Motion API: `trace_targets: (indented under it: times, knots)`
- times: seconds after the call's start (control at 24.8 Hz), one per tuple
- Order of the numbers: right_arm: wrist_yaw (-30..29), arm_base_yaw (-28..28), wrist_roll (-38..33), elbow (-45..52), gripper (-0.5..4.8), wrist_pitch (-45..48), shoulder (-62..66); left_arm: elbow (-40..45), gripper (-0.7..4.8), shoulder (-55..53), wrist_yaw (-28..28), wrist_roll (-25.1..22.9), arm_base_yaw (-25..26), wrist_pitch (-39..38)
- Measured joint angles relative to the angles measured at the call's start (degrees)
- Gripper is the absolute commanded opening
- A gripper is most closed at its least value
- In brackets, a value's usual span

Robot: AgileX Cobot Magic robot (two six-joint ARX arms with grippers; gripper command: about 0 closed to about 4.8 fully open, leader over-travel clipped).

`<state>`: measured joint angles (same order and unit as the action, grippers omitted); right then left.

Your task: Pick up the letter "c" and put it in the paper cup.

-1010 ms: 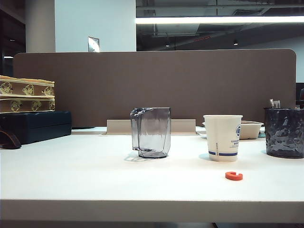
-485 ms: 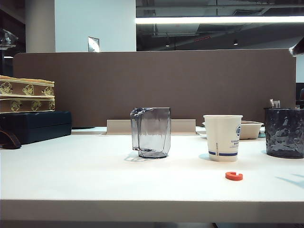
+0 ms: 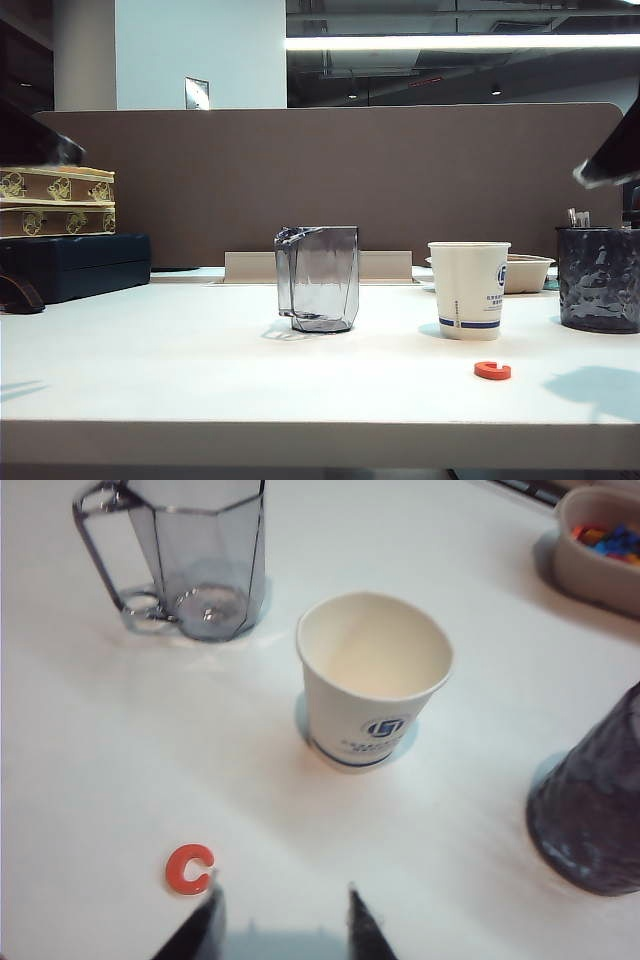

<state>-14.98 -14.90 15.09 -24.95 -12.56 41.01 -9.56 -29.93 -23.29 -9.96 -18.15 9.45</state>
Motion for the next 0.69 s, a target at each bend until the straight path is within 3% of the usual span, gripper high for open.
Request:
trace_targets:
  times: [0.2, 0.53, 0.61, 0.69]
  knots:
    - [0.02, -2.56, -4.39, 0.0, 1.53, 1.88, 6.93, -0.02, 0.9, -8.11, 1.01, -0.61, -1.44, 5.25]
    - [-0.04, -3.45, -5.79, -0.02, 1.55, 8.09, 12.66, -0.02, 0.9, -17.86, 0.59, -0.59, -1.73, 14.49]
    - [-0.04, -3.43, -5.81, -0.02, 1.92, 8.5, 15.15, -0.02, 0.9, -21.4, 0.37, -0.59, -1.73, 16.26]
    - [-0.26, -3.43, -5.84, -0.02, 1.95, 8.87, 17.49, -0.02, 0.9, -24.9, 0.33, -0.59, -1.73, 18.23]
